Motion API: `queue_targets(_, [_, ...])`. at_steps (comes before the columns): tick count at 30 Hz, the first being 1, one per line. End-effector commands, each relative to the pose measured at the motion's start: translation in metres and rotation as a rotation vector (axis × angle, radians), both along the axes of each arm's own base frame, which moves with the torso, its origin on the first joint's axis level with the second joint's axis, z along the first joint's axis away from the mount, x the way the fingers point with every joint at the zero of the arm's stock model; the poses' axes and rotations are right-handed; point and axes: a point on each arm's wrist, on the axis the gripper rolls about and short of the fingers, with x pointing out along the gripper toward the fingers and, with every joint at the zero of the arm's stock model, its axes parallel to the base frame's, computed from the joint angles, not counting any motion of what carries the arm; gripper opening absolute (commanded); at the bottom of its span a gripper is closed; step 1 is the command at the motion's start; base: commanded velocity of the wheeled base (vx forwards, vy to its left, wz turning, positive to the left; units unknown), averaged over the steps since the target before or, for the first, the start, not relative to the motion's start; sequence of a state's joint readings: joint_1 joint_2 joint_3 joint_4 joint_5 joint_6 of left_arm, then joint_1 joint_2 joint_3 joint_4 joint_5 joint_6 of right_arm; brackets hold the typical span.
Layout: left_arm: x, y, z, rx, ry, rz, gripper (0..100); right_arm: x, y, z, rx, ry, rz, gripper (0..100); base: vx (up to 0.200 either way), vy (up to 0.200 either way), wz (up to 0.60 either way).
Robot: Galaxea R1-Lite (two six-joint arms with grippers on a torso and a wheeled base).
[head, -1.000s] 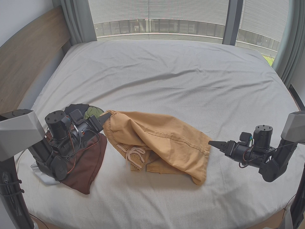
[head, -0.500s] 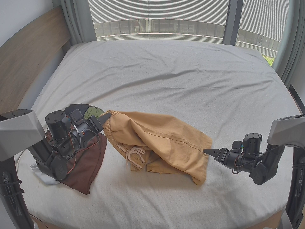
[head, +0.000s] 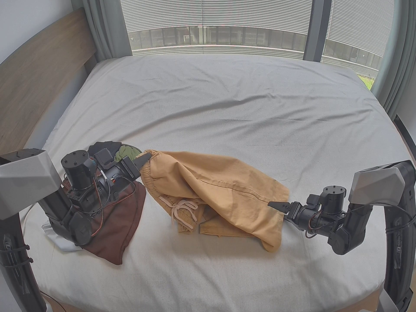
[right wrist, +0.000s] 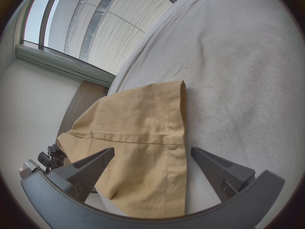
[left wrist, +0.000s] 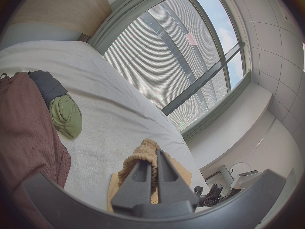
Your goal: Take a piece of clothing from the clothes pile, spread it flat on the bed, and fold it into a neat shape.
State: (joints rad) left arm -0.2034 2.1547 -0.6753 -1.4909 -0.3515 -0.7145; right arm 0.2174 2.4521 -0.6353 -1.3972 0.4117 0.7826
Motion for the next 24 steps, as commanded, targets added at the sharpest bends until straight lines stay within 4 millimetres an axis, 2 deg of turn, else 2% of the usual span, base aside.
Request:
queue_targets(1, [0.001, 0.000, 0.000, -0.001, -0.002, 0.001, 0, -0.001, 0.010, 0.003, 0.042, -0.052, 0.019, 100, 0.000, 0.000, 0.00])
queue_targets(6, [0.004, 0.000, -0.005, 0.001, 0.007, 0.004, 0, -0.007, 0.013, 0.009, 0.064, -0.077, 0.031, 100, 0.000, 0.000, 0.00])
queue_targets(9, [0.007, 0.006, -0.007, 0.002, 0.010, 0.023, 0, -0.011, 0.013, 0.022, 0.072, -0.097, 0.037, 100, 0.000, 0.000, 0.00])
queue_targets(13, [0.008, 0.008, -0.006, 0.001, 0.007, 0.026, 0, -0.014, 0.011, 0.028, 0.081, -0.100, 0.055, 100, 0.000, 0.000, 0.00])
queue_targets(18, [0.008, 0.007, -0.006, 0.000, 0.008, 0.024, 0, -0.012, 0.010, 0.022, 0.083, -0.088, 0.067, 100, 0.000, 0.000, 0.00])
queue_targets(21, [0.007, 0.007, -0.005, -0.001, 0.005, 0.023, 0, -0.007, 0.010, 0.007, 0.075, -0.065, 0.061, 100, 0.000, 0.000, 0.00])
queue_targets(24, [0.007, 0.007, -0.005, -0.001, 0.005, 0.021, 0, -0.006, 0.012, 0.005, 0.076, -0.068, 0.065, 100, 0.000, 0.000, 0.00])
